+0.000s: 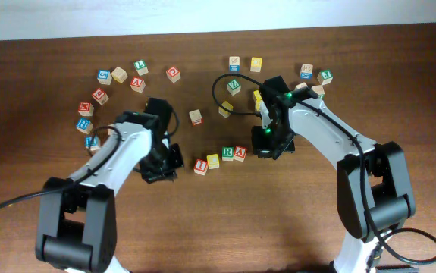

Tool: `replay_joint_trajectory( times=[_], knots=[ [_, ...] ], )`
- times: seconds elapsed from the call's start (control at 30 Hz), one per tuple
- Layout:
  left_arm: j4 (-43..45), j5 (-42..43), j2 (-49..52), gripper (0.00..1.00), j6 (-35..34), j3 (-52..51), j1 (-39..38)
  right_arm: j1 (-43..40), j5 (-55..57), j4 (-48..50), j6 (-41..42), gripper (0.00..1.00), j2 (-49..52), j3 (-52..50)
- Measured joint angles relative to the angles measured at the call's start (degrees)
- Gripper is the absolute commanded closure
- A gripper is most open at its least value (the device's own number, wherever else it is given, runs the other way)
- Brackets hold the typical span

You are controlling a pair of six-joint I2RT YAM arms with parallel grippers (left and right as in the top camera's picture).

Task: Spell out ICRA

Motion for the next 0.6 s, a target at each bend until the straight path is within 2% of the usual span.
replay_joint_trajectory(
  times=[0.17, 0.6],
  knots=[
    [6.5, 0.9, 0.0, 1.00, -3.2, -4.5, -7.6, 0.0, 0.2, 0.0, 0.0, 0.96, 0.0, 0.0],
    [17.5, -0.3, 2.5, 1.00, -5.4, -5.0, -9.2, 0.0, 0.2, 0.3, 0.0, 0.96, 0.0, 0.0]
  ],
)
